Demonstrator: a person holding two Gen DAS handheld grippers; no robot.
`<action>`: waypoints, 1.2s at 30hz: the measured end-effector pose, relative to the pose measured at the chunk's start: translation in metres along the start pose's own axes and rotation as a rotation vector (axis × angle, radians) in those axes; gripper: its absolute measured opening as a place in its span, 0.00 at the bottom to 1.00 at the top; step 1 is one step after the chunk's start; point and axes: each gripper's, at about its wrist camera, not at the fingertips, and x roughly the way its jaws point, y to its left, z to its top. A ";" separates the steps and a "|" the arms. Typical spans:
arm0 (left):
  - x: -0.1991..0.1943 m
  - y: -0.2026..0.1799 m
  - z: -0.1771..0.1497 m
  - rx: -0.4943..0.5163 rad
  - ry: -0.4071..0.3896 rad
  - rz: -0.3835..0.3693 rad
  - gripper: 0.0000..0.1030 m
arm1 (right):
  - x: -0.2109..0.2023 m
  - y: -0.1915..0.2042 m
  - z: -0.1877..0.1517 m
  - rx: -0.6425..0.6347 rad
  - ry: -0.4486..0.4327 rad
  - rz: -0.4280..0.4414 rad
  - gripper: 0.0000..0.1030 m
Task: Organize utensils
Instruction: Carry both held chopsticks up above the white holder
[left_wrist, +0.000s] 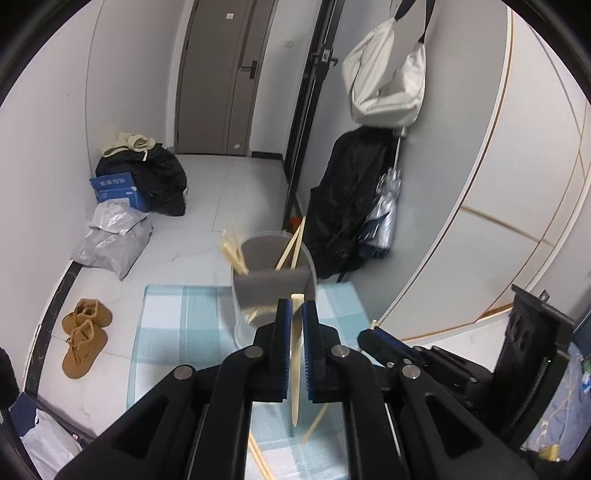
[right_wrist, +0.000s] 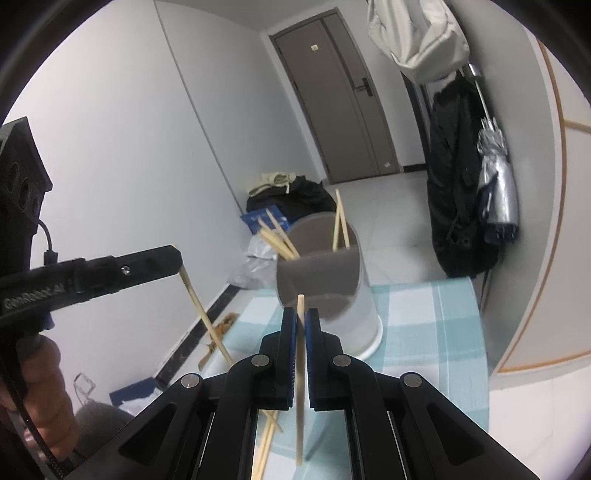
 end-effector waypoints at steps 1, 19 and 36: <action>-0.001 -0.001 0.006 0.002 -0.011 -0.004 0.02 | -0.001 0.001 0.008 -0.003 -0.011 0.001 0.04; 0.003 0.034 0.123 -0.046 -0.167 -0.022 0.02 | 0.009 0.007 0.149 -0.038 -0.153 0.015 0.04; 0.070 0.079 0.106 -0.149 -0.145 -0.045 0.02 | 0.083 -0.003 0.182 -0.120 -0.199 -0.021 0.04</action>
